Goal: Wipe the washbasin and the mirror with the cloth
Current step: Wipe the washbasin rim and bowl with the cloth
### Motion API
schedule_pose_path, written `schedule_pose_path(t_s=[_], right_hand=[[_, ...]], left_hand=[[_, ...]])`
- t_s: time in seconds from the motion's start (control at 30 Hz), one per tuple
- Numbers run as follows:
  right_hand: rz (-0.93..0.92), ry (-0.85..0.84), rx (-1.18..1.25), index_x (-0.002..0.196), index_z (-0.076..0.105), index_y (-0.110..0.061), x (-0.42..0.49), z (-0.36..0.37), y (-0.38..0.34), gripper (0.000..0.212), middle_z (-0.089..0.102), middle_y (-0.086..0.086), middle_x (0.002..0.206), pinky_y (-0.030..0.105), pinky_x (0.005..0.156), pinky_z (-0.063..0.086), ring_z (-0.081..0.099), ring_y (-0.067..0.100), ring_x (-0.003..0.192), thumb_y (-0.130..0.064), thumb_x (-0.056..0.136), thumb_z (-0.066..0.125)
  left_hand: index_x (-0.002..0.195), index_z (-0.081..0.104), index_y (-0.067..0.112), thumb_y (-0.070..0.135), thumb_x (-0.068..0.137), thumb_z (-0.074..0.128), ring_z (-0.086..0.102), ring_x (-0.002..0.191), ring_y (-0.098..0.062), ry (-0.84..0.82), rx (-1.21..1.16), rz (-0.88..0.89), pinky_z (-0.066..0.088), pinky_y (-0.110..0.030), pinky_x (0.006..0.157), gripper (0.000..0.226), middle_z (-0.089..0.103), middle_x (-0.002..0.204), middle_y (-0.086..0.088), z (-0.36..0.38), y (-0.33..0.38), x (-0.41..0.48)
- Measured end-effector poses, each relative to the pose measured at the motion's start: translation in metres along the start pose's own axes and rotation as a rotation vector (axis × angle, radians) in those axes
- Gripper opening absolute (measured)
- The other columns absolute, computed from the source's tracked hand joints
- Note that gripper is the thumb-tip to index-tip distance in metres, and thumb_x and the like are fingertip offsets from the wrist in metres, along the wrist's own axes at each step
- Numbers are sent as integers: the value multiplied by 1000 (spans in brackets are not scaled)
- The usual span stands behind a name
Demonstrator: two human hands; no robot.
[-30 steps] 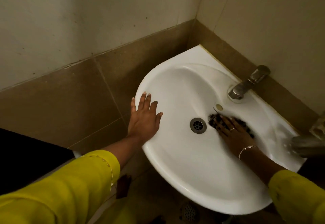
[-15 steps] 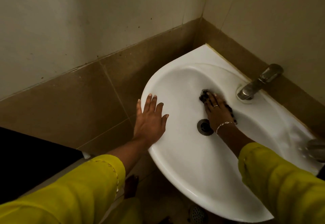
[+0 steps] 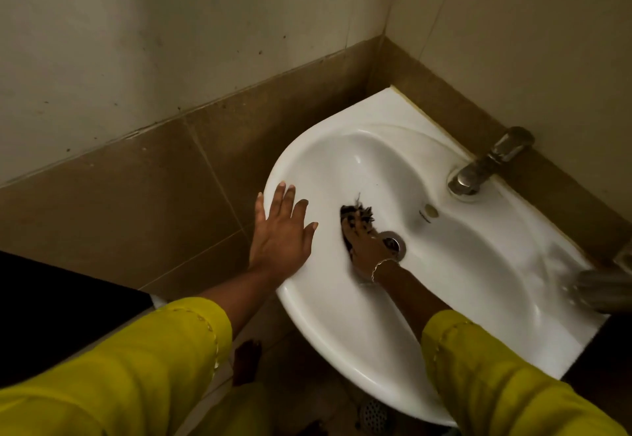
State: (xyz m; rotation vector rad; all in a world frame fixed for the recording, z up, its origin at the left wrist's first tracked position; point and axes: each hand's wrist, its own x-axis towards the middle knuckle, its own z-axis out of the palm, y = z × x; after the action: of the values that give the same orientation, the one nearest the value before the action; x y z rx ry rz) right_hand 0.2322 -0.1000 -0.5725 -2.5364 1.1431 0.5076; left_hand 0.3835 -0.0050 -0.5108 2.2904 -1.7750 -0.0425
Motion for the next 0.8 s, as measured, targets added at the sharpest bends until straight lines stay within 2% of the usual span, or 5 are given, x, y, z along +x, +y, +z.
schedule_pose_path(t_s=[0.2, 0.47, 0.53, 0.67, 0.8], right_hand=[[-135, -79, 10, 147, 0, -11, -48, 6, 10, 65, -9, 12, 156, 38, 117, 11, 3, 31, 144, 3, 92, 32], [-19, -185, -149, 147, 2, -14, -94, -1, 59, 68, -2, 9, 157, 33, 114, 17, 15, 29, 143, 8, 90, 30], [49, -126, -258, 145, 19, -7, -88, 2, 63, 60, 12, 18, 154, 41, 108, 30, 29, 38, 137, 7, 88, 29], [160, 86, -354, 98, 72, -3, -69, 30, 73, 55, 69, 21, 106, 49, 70, 55, 68, 40, 90, -2, 68, 25], [99, 170, -518, 107, 67, 0, -73, 14, 71, 53, 66, 18, 114, 43, 106, 29, 62, 36, 106, -3, 74, 26]], left_hand=[[128, 46, 9, 39, 88, 24, 14, 142, -28, -10, -8, 0, 4, -54, 113, 55, 32, 148, -18, -3, 0, -1], [130, 44, 8, 35, 93, 32, 12, 143, -27, -10, -5, 0, 2, -53, 113, 47, 29, 149, -18, -3, -1, -1], [132, 42, 9, 34, 95, 33, 9, 143, -26, -17, 3, -2, 0, -52, 114, 46, 26, 150, -17, -2, -1, -1], [129, 45, 8, 34, 92, 32, 13, 143, -27, 2, -24, 0, 3, -54, 113, 47, 30, 148, -18, -2, -2, -1], [127, 47, 8, 36, 87, 29, 16, 142, -28, 9, -34, 0, 4, -54, 113, 53, 34, 147, -18, -2, -1, -1]])
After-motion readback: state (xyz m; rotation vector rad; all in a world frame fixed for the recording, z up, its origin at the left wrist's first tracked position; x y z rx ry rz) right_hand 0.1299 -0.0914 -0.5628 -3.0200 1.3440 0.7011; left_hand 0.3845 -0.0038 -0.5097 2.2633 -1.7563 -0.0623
